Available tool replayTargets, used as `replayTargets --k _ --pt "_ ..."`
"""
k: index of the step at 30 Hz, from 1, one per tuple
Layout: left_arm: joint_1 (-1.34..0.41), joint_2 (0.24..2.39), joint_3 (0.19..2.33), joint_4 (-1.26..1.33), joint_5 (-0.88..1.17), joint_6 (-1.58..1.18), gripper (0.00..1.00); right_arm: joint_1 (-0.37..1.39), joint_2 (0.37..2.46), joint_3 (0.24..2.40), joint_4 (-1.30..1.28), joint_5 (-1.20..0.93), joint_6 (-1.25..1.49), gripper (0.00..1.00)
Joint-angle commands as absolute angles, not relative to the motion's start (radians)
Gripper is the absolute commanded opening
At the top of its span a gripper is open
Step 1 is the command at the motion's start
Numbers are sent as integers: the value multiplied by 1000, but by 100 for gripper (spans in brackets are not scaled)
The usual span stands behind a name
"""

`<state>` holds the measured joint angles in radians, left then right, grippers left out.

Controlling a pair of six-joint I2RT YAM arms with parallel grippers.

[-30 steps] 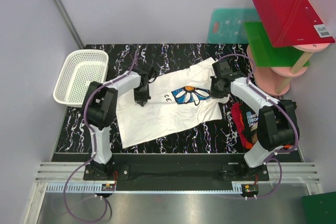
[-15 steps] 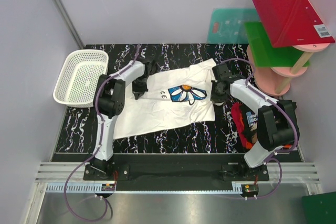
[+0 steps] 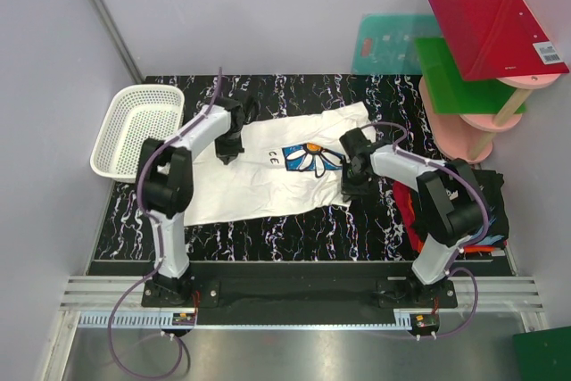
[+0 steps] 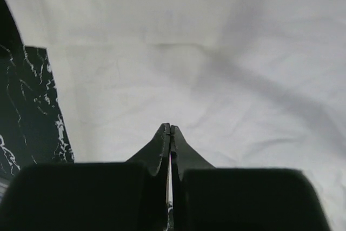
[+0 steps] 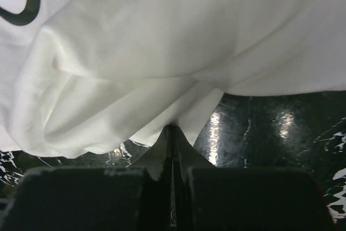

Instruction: Fold and stack the t-shirts

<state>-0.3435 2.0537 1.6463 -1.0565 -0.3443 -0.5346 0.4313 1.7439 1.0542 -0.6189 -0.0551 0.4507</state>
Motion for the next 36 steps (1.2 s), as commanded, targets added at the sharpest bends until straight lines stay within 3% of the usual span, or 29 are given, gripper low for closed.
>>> replayTargets --k 1,15,23,28,36 --pt "-354 1885 1576 -974 -330 -525 0 477 1715 1042 -604 -54 498 0" --pt "-371 1893 1506 -962 -324 -525 0 564 1767 1002 -824 34 551 0" --pt "-374 1905 1505 -953 -308 -525 0 623 1617 900 -891 11 643 0" --pt "-437 1945 1568 -913 -229 -528 0 650 1502 865 -939 3 678 0" --pt "-632 2163 1882 -881 -8 -526 0 657 1460 856 -950 3 693 0"
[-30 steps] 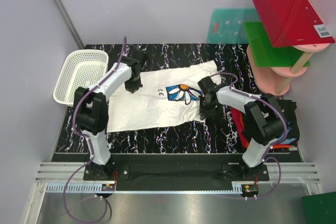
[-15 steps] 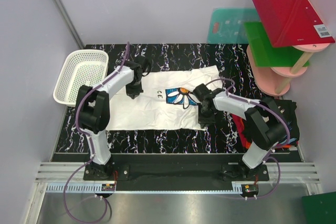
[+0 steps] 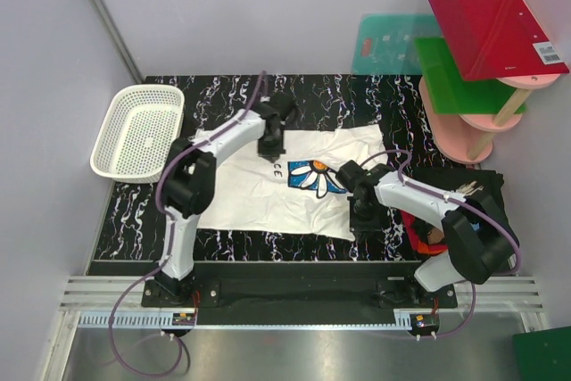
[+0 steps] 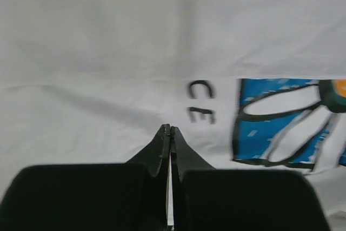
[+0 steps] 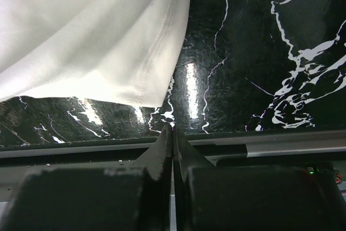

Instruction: Fold and stack the t-shirts

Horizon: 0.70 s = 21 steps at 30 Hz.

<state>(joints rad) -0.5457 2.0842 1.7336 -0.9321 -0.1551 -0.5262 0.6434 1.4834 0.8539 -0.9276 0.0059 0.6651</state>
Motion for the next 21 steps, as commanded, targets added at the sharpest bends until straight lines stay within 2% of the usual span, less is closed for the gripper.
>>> replayTargets --k 1,8,17,21 --pt "-658 2204 1910 -879 -6 -535 0 657 1463 856 -950 3 692 0" --pt "-692 2335 2043 -839 63 -601 0 658 1436 873 -913 37 693 0" --pt "-686 2405 2048 -845 89 -607 0 676 1217 856 -749 119 715 0" --pt "-680 2448 2056 -845 136 -621 0 678 1235 787 -646 167 741 0"
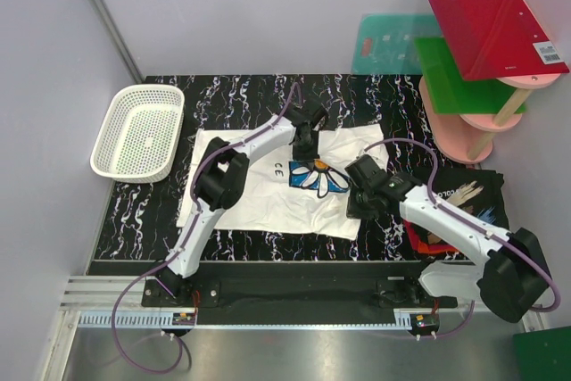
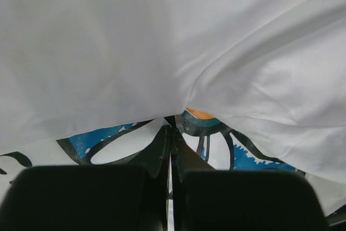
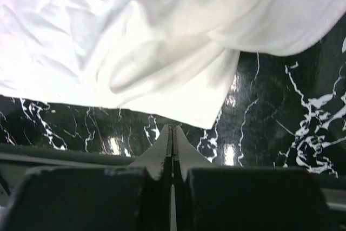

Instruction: Fold and stack the t-shirts

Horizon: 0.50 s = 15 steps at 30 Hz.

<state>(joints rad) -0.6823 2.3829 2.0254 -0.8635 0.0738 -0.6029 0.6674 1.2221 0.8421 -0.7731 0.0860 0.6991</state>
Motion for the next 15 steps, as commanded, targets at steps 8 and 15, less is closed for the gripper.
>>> replayTargets --k 8,15 --pt "-676 2493 2059 -848 170 -637 0 732 1636 811 -538 181 816 0" --pt "-623 2499 2056 -874 138 -655 0 840 1818 920 -722 164 839 0"
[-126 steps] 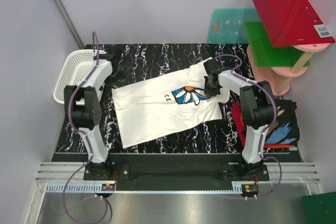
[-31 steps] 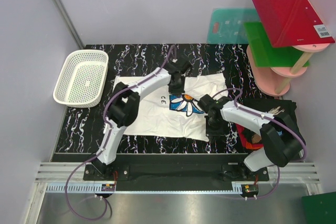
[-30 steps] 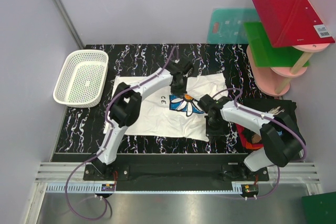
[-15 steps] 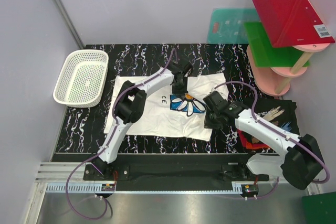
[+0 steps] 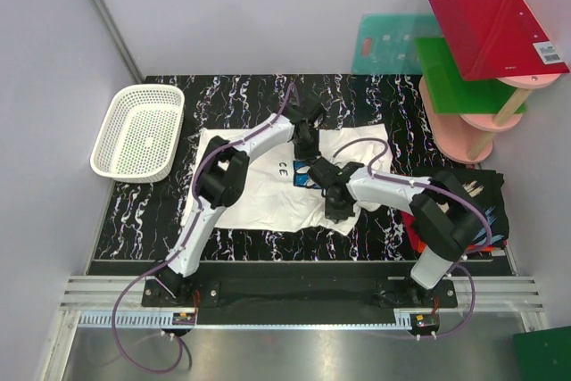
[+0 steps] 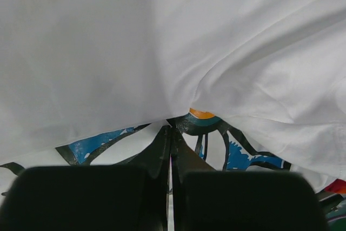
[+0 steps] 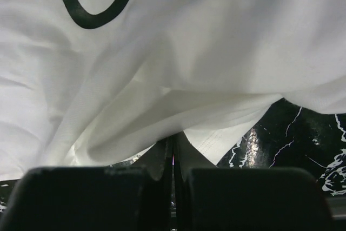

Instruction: Fold and stack the t-shirts

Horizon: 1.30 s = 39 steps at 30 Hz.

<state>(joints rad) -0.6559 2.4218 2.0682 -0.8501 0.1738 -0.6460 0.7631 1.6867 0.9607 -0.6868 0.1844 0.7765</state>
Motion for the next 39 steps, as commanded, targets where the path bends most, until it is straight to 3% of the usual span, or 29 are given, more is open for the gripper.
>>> replayTargets --k 1,15,20,23,25,28,31,39 --pt "-614 2499 2057 -879 124 -653 0 857 1815 920 -750 154 844 0" --pt "-492 2496 2045 -923 61 -597 0 977 1687 864 -945 44 900 0" --pt "-502 2462 1990 -894 159 -562 1 985 1663 913 -1011 41 877 0" --pt "-521 2331 1875 -819 213 -531 20 986 1632 971 -1049 90 876 0" --pt "-526 2257 1768 -751 255 -522 44 986 1609 1023 -1083 107 874 0" --pt "-526 2099 1634 -683 287 -525 70 988 1589 1098 -1138 138 865 0" --pt "-525 1959 1543 -641 317 -525 77 988 1551 1175 -1166 215 859 0" --pt "-514 1757 1440 -598 364 -506 77 933 1486 1241 -969 676 766 0"
